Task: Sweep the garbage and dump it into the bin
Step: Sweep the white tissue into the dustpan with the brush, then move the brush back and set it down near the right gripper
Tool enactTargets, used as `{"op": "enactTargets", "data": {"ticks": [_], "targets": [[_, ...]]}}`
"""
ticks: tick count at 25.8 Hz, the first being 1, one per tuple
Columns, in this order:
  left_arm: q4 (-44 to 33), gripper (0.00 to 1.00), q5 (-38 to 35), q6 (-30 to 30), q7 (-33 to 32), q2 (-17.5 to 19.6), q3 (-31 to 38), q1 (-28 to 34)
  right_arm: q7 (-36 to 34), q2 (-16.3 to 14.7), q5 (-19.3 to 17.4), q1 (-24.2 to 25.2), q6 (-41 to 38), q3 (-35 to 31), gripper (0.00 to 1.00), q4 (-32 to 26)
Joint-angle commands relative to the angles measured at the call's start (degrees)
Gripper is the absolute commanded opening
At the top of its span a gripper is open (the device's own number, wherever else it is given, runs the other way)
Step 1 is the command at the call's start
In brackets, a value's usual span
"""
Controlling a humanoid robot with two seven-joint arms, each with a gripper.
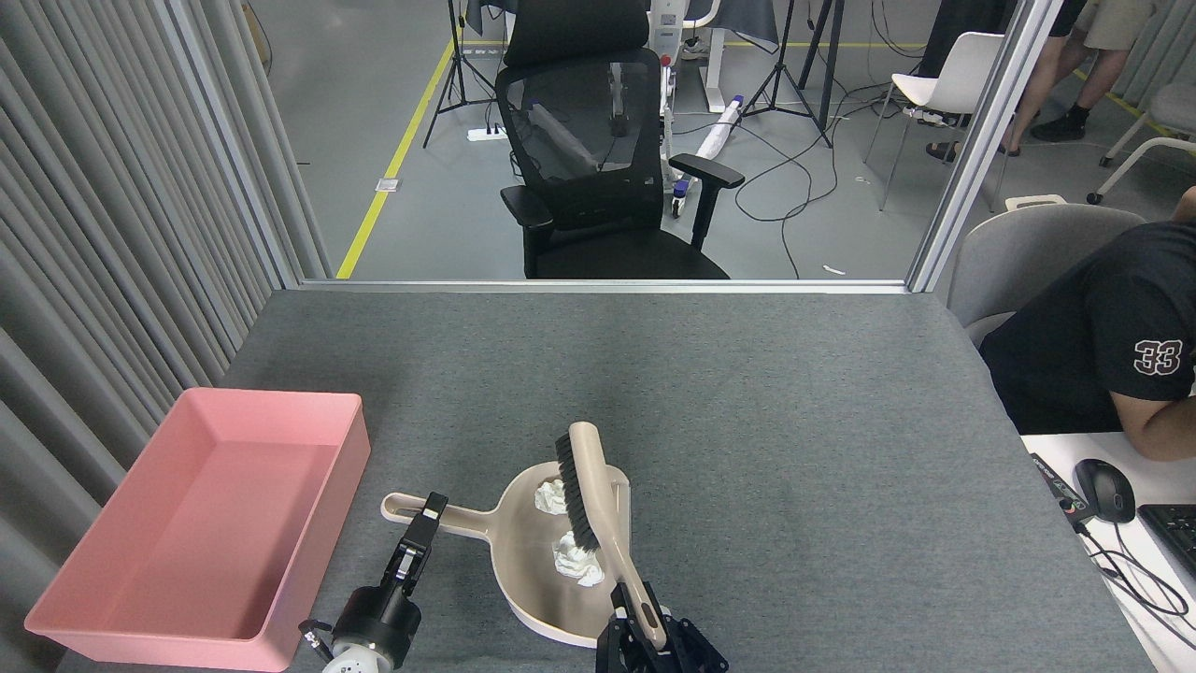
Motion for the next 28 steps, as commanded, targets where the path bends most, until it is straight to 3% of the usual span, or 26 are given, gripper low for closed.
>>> {"op": "enactTargets", "data": {"ticks": [1,5,12,17,20,21,23,25,26,28], "targets": [[0.02,0.19,0.09,0.33,-0.06,-0.09,0.00,0.00,-0.15,-2.35,-0.19,2.82,-0.27,-2.62,0.00,-4.73],[0.02,0.19,0.18,0.85,-0.06,-0.09,0.09,-0.09,-0.15,-5.07,-0.19,4.40,-0.54,-7.98,0.00,-5.79],[0.63,0.19,0.71,1.12,-0.32,-0.18,0.09,-0.26,0.21,-12.63,0.25,4.31,1.05,-13.34,0.00,-5.17],[0.72,0.19,0.88,1.29,-0.32,-0.18,0.18,-0.52,0.12,-13.86,0.34,4.93,1.22,-13.61,0.01,-5.00],[0.55,0.19,1.06,2.61,-0.94,-0.18,0.44,-0.53,0.21,-13.51,0.08,5.10,2.01,-13.78,0.19,-5.00],[0.55,0.19,1.41,3.14,-0.94,-0.18,0.62,-0.52,0.21,-13.51,0.08,5.10,2.19,-13.78,0.29,-5.00],[0.28,0.19,2.20,3.58,-1.02,-0.18,0.53,-0.61,1.26,-13.51,-0.01,5.10,2.80,-14.04,0.57,-5.00],[0.19,0.19,2.46,3.67,-0.94,-0.18,0.62,-0.61,2.23,-13.69,0.16,5.10,3.42,-14.04,0.61,-5.00],[0.11,0.19,2.46,3.75,-1.02,-0.18,0.53,-0.61,2.23,-13.86,0.16,5.10,3.51,-14.13,0.70,-5.00],[0.02,0.19,2.46,4.11,-1.29,-0.18,0.44,-0.53,2.14,-13.95,0.16,5.10,3.68,-14.40,0.98,-5.00]]}}
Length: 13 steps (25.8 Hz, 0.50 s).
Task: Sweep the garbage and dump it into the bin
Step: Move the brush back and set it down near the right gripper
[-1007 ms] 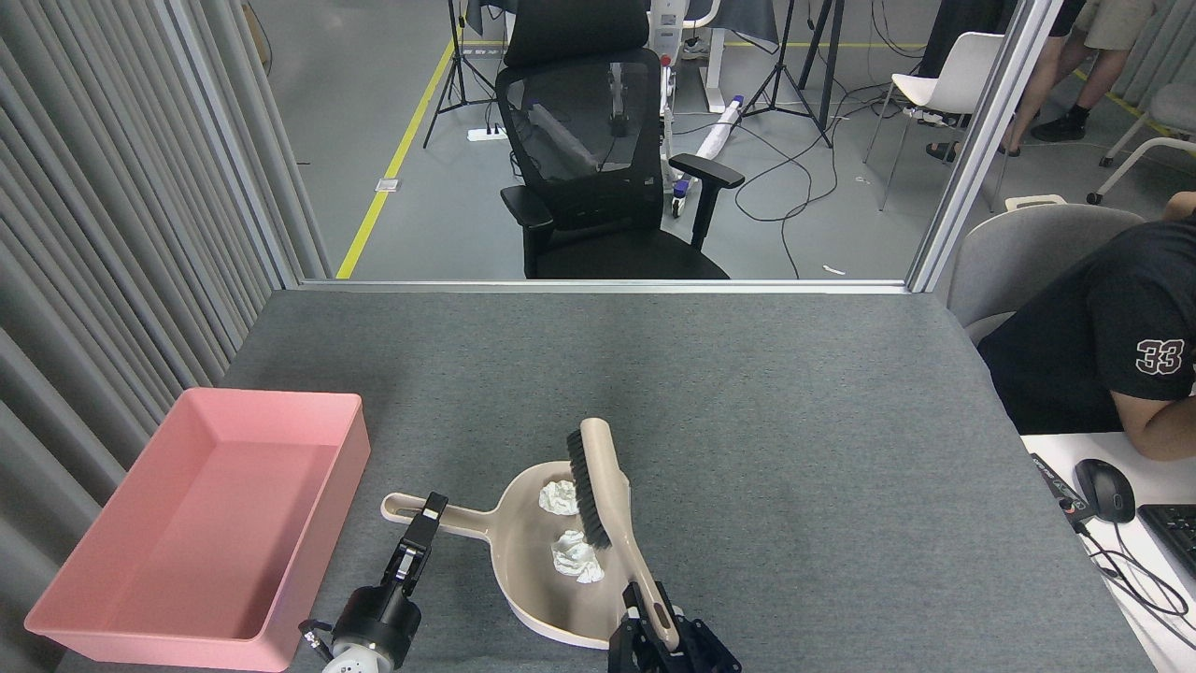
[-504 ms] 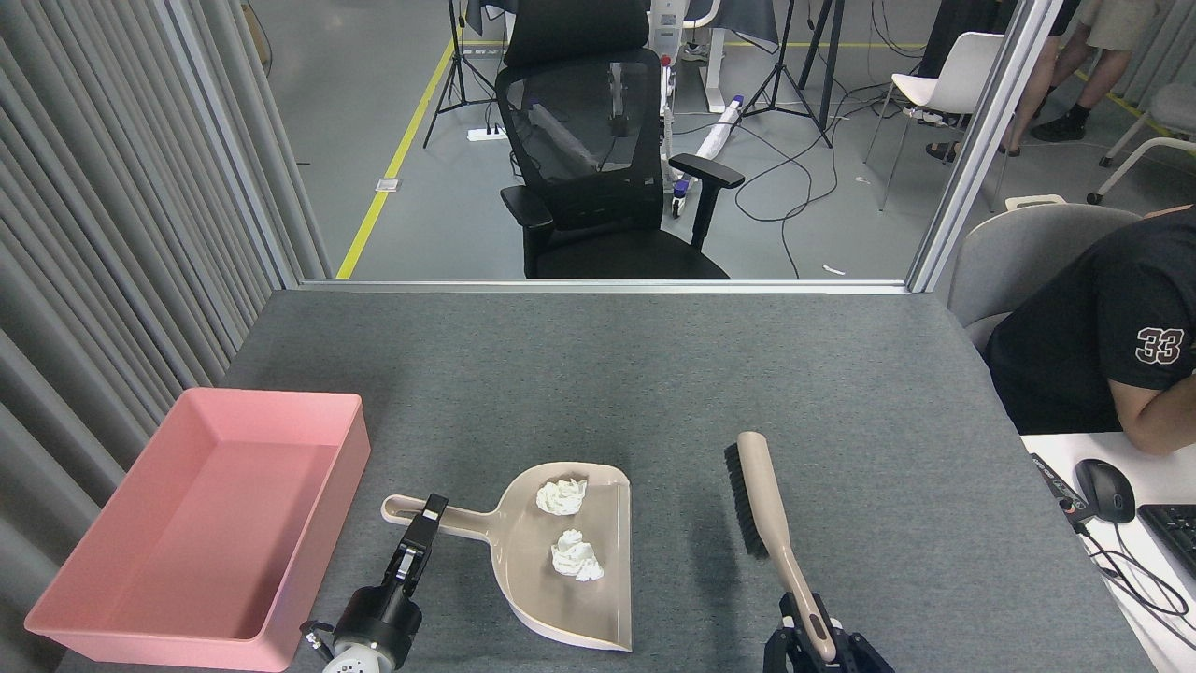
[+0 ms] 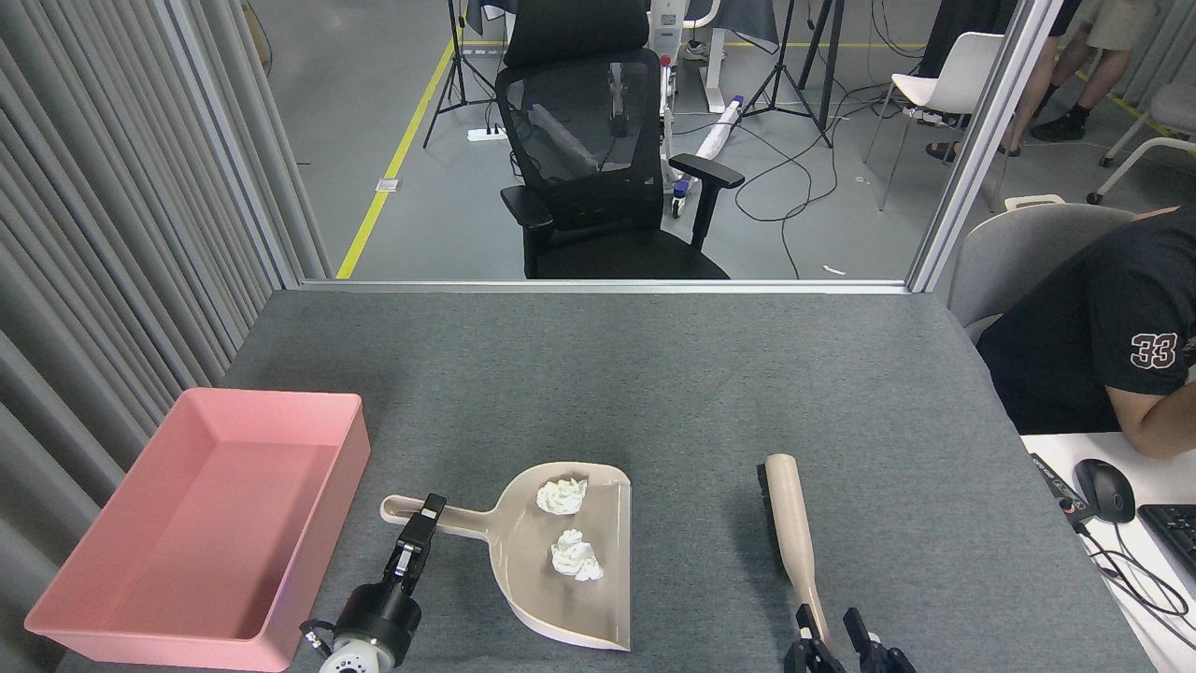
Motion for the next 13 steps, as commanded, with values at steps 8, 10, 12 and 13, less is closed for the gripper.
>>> {"op": "enactTargets", "data": {"ticks": [8,10,12,13], "targets": [[-2.91,0.19,2.49,3.61,-1.11,0.01,-0.07,-0.02,0.02,0.27,-0.21,0.80,-0.76,-4.53,0.98,-0.17],[-3.79,0.19,3.02,4.75,-1.37,0.01,-0.16,-0.02,0.02,0.27,-0.30,0.80,-0.76,-4.62,0.98,-0.17],[-5.11,0.19,3.11,5.72,-1.55,0.01,-0.16,-0.10,0.02,0.36,-0.30,0.80,-0.85,-4.62,0.98,-0.17],[-5.81,0.19,3.11,6.60,-1.55,0.01,-0.16,-0.10,0.02,0.45,-0.30,0.80,-0.76,-4.62,0.98,-0.17]]}}
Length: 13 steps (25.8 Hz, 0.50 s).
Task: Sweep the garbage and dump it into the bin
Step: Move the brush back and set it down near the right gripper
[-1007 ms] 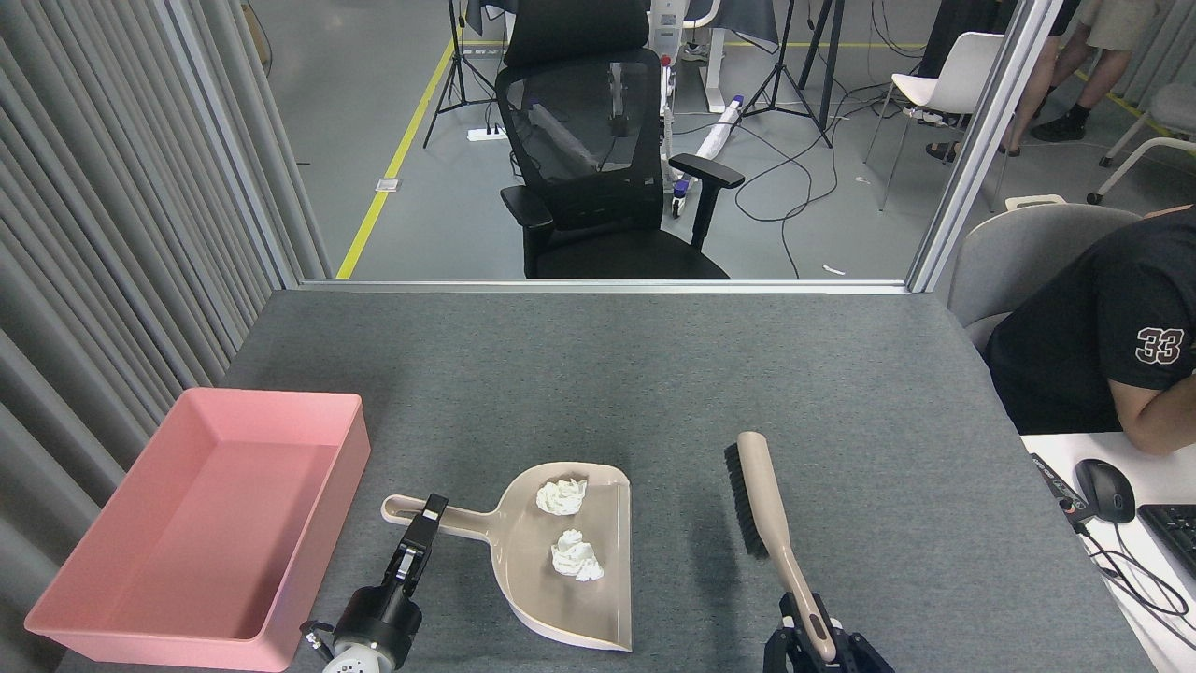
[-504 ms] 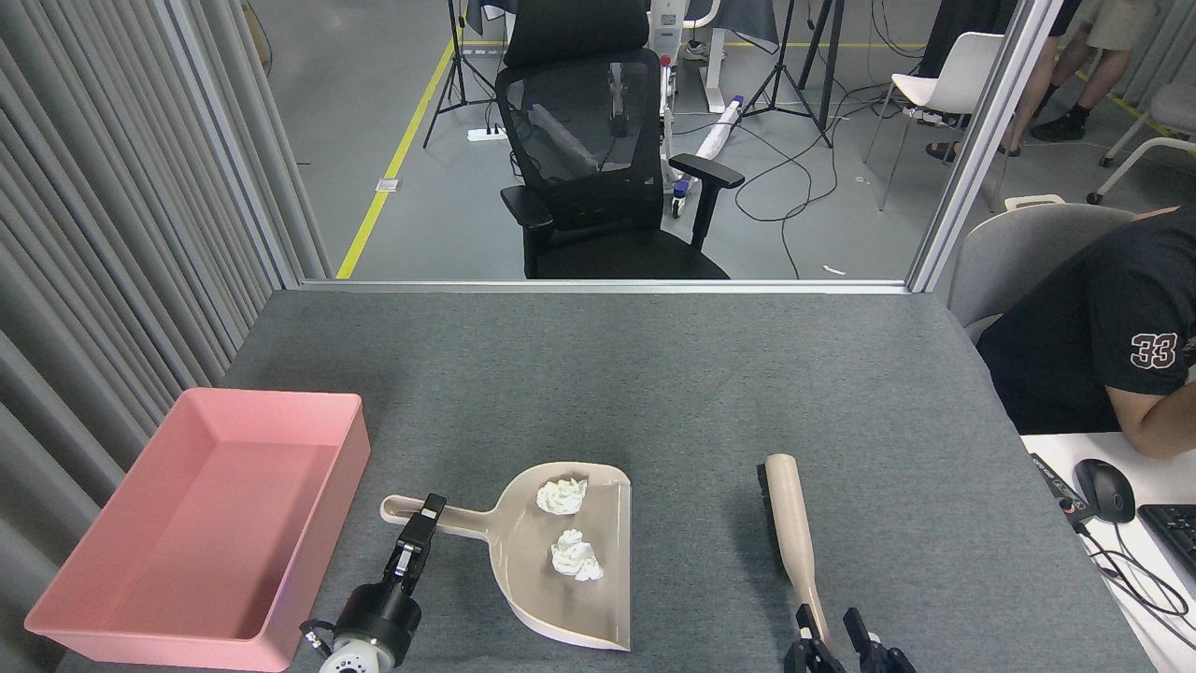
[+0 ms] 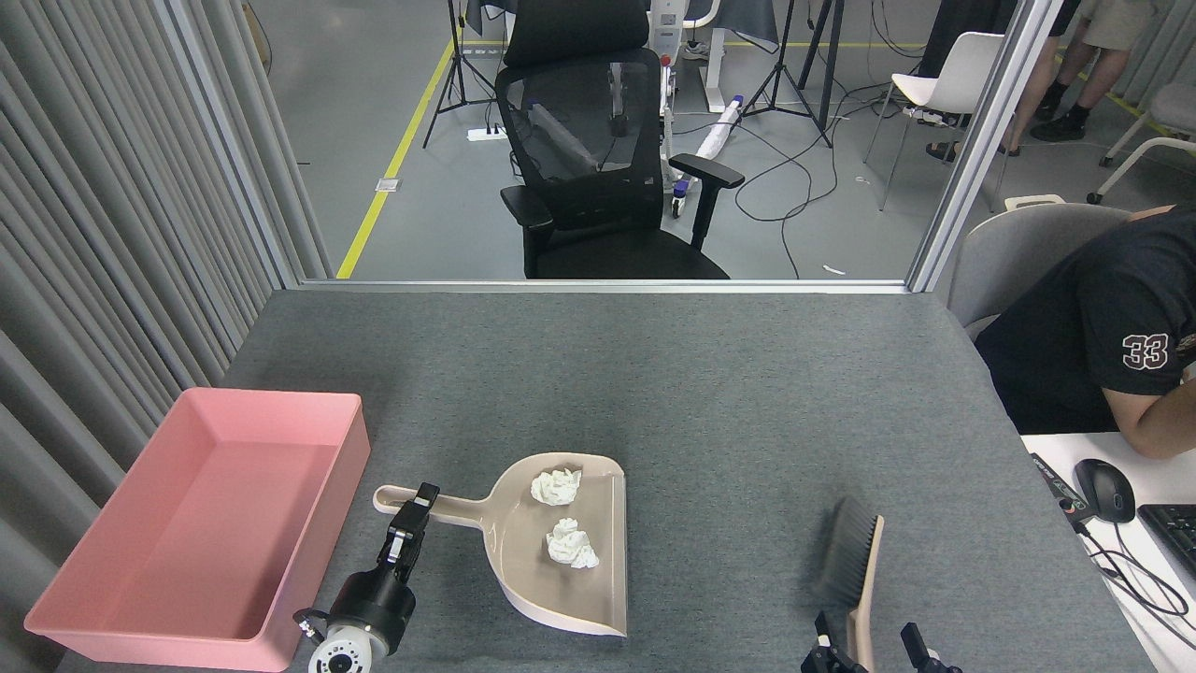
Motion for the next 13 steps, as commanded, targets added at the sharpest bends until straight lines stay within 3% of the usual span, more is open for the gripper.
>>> {"op": "enactTargets", "data": {"ticks": [1,13], "targets": [[-2.51,0.19,0.40,2.53,-0.28,0.09,-0.03,-0.07,-0.23,0.14,-0.05,0.01,-0.16,-0.16,0.98,-0.02],[-9.72,0.19,8.39,7.54,-0.81,0.18,-0.20,-0.07,-0.14,-0.04,-0.13,0.01,-0.16,-0.16,0.98,-0.02]]}}
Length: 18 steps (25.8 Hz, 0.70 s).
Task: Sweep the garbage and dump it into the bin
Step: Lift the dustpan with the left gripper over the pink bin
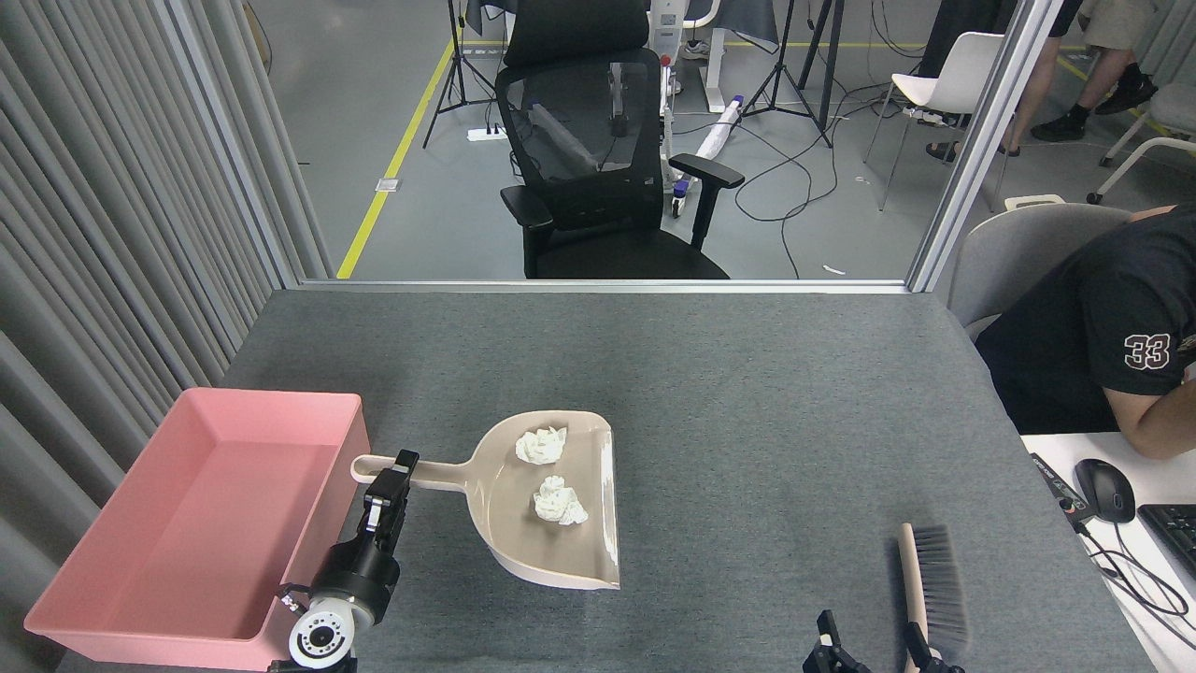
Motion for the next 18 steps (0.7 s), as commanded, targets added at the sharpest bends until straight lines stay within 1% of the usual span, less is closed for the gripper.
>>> {"op": "enactTargets", "data": {"ticks": [1,5,9,10,15,18], "targets": [[-3.12,0.19,4.24,2.70,-0.14,0.13,-0.13,0.13,0.12,-0.01,-0.03,0.00,0.01,0.06,0.98,-0.01],[-7.60,0.19,5.91,6.83,-0.67,0.48,-0.13,-0.13,0.12,-0.01,-0.03,-0.09,-0.08,0.06,0.98,-0.01],[-8.13,0.19,6.09,8.68,-2.25,1.10,-0.13,-1.27,0.12,-0.01,-0.03,-0.09,-0.08,0.06,0.98,0.08],[-8.04,0.19,6.61,8.76,-2.43,1.80,-0.04,-1.27,0.12,0.08,-0.03,-0.09,-0.08,0.06,0.98,0.08],[-7.60,0.18,12.94,9.12,-2.43,7.95,0.31,-2.24,0.21,0.43,-0.12,-0.44,-0.08,0.15,0.98,0.08],[-7.52,0.18,14.79,9.12,-2.43,11.47,0.58,-2.33,0.30,0.34,-0.12,-0.88,0.01,0.24,0.98,0.08]]}}
